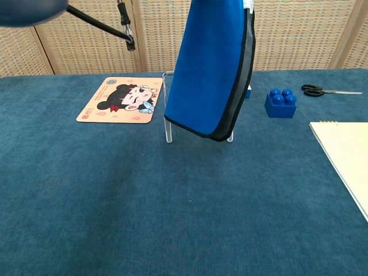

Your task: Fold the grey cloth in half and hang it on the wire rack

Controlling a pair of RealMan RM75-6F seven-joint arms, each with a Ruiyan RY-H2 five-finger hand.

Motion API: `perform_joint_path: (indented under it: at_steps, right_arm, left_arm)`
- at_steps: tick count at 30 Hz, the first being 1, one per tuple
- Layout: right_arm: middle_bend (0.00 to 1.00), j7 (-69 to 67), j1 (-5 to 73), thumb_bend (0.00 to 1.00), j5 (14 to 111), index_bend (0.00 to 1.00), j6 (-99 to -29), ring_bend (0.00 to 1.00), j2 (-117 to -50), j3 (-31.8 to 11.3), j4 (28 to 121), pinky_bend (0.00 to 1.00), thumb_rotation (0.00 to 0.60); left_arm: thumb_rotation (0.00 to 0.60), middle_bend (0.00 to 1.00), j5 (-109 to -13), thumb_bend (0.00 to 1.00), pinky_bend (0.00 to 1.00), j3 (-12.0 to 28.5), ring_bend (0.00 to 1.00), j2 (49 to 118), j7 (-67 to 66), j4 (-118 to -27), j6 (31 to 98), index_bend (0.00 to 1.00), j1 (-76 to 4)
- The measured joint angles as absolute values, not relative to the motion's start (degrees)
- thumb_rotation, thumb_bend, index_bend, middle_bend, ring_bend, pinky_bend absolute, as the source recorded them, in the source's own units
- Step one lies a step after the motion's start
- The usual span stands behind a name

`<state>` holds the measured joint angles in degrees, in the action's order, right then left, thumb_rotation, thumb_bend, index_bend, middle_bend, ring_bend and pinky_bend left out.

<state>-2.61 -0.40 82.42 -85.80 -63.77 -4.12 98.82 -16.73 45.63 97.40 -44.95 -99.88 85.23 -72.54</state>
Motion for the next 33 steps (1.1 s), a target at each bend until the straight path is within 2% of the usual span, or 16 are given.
perform_joint_path:
  at_steps: [7,18,26,33]
  right_arm:
    - [0.00,-2.9,-0.4,0.00,82.6,0.00,-86.0,0.00,-63.6,-4.1,98.9,0.00,0.600]
    - [0.00,-3.3,-0.1,0.00,81.0,0.00,-85.0,0.00,-63.6,-4.6,98.4,0.00,0.600]
    - [0.00,-3.2,0.0,0.00,80.4,0.00,-84.5,0.00,-63.6,-4.6,98.2,0.00,0.600]
    - [0.00,-2.9,0.1,0.00,80.3,0.00,-84.3,0.00,-63.6,-4.6,98.2,0.00,0.600]
  left_arm:
    - [0.600,0.00,-12.6,0.53,0.00,49.2,0.00,100.7,-45.0,-91.3,86.5,0.89,-77.7]
    - [0.600,0.00,-8.8,0.54,0.00,53.6,0.00,103.3,-43.0,-78.8,85.0,0.89,-83.0]
    - [0.600,0.00,-7.2,0.54,0.00,54.5,0.00,105.1,-42.2,-71.4,85.1,0.89,-85.2]
    - [0.600,0.00,-5.9,0.54,0.00,54.8,0.00,106.8,-40.8,-64.5,81.7,0.89,-85.4]
